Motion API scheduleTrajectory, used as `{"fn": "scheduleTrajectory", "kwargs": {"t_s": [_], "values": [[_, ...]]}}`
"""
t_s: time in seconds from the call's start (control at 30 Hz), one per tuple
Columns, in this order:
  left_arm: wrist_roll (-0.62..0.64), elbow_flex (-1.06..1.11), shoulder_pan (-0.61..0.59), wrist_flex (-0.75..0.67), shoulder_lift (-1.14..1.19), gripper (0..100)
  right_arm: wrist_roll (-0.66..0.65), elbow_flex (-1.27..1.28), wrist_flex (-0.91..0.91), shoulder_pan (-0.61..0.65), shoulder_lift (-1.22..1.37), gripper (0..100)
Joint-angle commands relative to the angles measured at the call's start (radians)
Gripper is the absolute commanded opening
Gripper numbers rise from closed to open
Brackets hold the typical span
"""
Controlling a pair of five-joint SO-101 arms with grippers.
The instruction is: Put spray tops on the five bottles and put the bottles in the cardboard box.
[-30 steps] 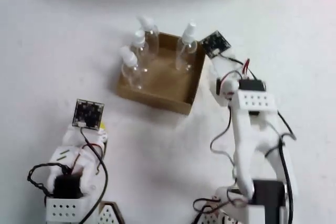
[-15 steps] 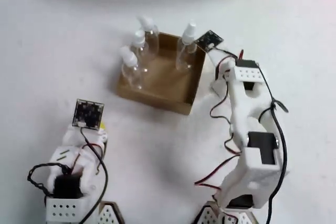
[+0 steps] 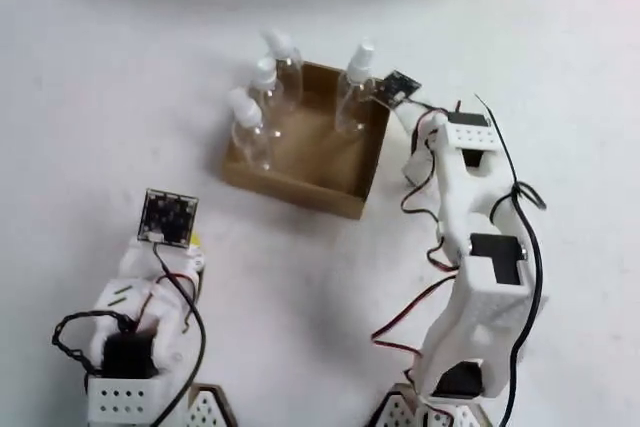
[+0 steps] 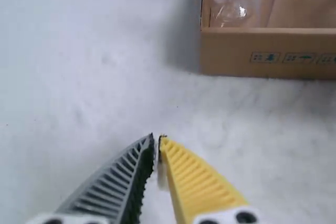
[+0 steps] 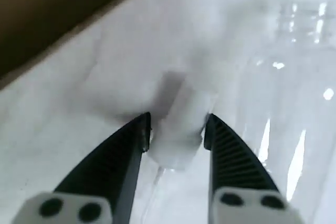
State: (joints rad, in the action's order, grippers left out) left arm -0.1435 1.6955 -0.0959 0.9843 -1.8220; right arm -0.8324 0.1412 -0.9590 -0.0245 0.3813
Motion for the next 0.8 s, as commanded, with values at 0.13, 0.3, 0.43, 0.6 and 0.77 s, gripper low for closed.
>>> {"fn": "scheduleTrajectory", "kwargs": {"t_s": [0.13, 0.3, 0.43, 0.6, 0.77], "values": [[-0.009, -0.003, -0.008, 0.000, -0.007, 3, 0.072, -0.049, -0.042, -0.027, -0.021, 2.8], [-0.009, -0.003, -0.008, 0.000, -0.007, 3, 0.189, -0.044, -0.056, -0.050, -0.107, 1.5], [-0.009, -0.003, -0.008, 0.000, -0.007, 3, 0.298, -0.046, -0.220, -0.044, -0.208, 1.5], [-0.009, -0.003, -0.008, 0.000, -0.007, 3, 0.443, -0.043, -0.423, 0.002, -0.335, 1.5], [-0.009, -0.003, -0.008, 0.002, -0.007, 3, 0.563, -0.043, -0.638, 0.093, -0.447, 1.5]]}}
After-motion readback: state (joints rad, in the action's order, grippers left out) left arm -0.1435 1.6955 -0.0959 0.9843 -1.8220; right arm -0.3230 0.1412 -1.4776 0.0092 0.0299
